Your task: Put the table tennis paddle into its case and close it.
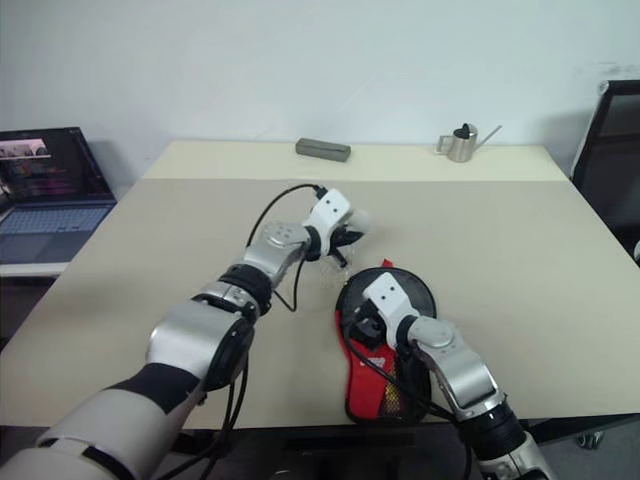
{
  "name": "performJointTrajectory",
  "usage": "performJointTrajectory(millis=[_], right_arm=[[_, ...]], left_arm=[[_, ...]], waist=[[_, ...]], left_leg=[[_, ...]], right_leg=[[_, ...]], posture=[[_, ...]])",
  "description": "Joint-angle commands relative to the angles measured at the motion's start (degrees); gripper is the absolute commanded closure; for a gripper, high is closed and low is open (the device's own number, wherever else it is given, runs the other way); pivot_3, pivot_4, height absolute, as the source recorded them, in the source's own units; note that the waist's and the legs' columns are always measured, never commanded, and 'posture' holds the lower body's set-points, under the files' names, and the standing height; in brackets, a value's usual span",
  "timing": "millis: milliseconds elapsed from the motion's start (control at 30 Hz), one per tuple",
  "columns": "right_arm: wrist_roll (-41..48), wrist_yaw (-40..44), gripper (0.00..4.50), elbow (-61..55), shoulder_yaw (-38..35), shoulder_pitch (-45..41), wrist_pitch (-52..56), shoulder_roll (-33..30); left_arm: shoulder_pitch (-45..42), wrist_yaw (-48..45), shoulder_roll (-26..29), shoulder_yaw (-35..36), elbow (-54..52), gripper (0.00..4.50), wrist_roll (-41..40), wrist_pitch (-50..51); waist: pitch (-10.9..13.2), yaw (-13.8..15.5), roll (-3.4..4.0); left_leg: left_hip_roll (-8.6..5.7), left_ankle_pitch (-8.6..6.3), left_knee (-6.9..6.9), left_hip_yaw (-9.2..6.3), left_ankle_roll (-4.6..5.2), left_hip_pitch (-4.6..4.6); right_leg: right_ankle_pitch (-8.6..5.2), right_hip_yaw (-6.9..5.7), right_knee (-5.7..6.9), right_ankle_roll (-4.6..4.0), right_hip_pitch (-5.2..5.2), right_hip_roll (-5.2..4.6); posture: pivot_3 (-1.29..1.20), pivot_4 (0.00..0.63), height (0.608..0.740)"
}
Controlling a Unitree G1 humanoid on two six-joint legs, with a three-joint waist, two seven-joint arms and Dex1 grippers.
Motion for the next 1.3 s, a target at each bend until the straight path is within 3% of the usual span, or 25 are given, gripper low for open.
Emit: performJointTrajectory(millis=[33, 367, 1300], right_arm=[[-0.95, -0.17, 0.0, 3.51, 3.47, 3.92, 5.43, -0.23], [-0.48, -2.55, 0.0, -3.88, 2.12, 9.53, 9.85, -1.97], [0.64, -8.04, 0.0, -16.97, 2.83, 18.12, 18.19, -2.16]], left_arm=[[-2.44, 1.63, -0.98, 0.19, -0.25, 4.35, 1.25, -1.85], [-3.3, 6.74, -2.27, -1.7, 0.87, 4.35, 6.6, -2.01], [-6.27, 15.12, -7.11, -0.65, 1.68, 4.35, 10.65, -0.62]], waist=[[0.0, 0.0, 0.0], [-0.09, 0.36, -0.03], [-0.12, 0.63, -0.08]], left_leg=[[0.0, 0.0, 0.0, 0.0, 0.0, 0.0], [-0.02, -0.03, -0.03, -0.01, -0.03, -0.02], [-0.02, -0.06, -0.04, -0.05, -0.06, -0.12]], right_leg=[[0.0, 0.0, 0.0, 0.0, 0.0, 0.0], [0.0, 0.0, -0.08, 0.01, 0.02, 0.0], [-0.01, -0.07, -0.19, 0.02, 0.02, -0.02]], posture=[[0.0, 0.15, 0.74], [0.0, 0.15, 0.74], [0.0, 0.15, 0.74]])
